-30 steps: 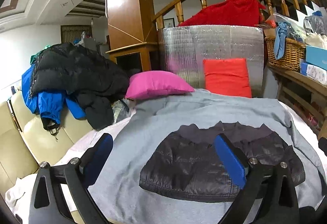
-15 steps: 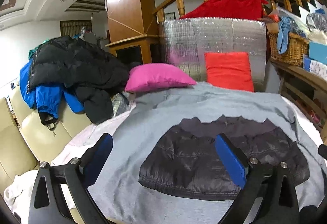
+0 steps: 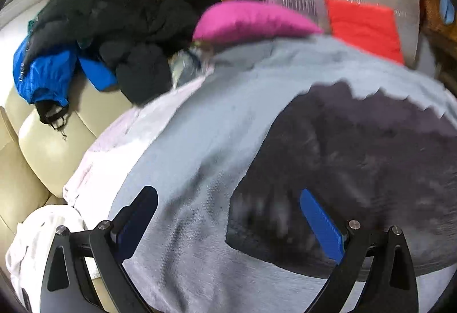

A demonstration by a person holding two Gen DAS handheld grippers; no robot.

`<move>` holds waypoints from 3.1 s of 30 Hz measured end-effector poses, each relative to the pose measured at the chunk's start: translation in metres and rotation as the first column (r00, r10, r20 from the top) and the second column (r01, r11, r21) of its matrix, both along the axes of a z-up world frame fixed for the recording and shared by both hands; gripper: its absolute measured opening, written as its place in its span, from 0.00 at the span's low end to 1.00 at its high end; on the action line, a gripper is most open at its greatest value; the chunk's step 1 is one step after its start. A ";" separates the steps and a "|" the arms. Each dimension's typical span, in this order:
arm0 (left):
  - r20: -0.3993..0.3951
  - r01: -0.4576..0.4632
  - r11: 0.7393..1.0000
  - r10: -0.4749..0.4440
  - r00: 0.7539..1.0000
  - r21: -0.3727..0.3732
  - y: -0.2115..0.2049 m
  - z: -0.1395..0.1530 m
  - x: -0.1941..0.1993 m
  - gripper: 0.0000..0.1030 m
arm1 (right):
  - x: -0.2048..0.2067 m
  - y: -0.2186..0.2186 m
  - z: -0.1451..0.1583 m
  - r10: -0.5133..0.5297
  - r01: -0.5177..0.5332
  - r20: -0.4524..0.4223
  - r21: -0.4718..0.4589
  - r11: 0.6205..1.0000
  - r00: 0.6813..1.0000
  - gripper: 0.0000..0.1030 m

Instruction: Fold large clothes

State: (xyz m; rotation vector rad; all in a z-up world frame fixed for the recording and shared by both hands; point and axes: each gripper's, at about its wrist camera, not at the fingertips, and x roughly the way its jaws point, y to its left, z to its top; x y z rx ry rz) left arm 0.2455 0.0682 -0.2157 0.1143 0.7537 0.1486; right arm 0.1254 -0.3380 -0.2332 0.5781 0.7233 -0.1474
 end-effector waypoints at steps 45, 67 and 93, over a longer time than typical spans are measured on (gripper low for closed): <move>0.004 0.043 0.999 -0.043 0.999 0.006 -0.015 -0.022 0.032 0.97 | 0.145 -0.074 -0.039 -0.078 0.082 -0.145 0.024 0.996 0.986 0.20; 0.118 0.242 0.969 -0.247 0.962 0.059 -0.064 0.014 -0.047 0.97 | 0.023 0.056 -0.003 0.043 -0.071 -0.142 -0.204 0.976 0.989 0.92; 0.475 0.255 0.967 -0.230 0.849 0.011 -0.044 0.203 -0.219 0.97 | -0.148 0.134 0.194 0.024 0.085 0.223 -0.466 0.881 0.974 0.92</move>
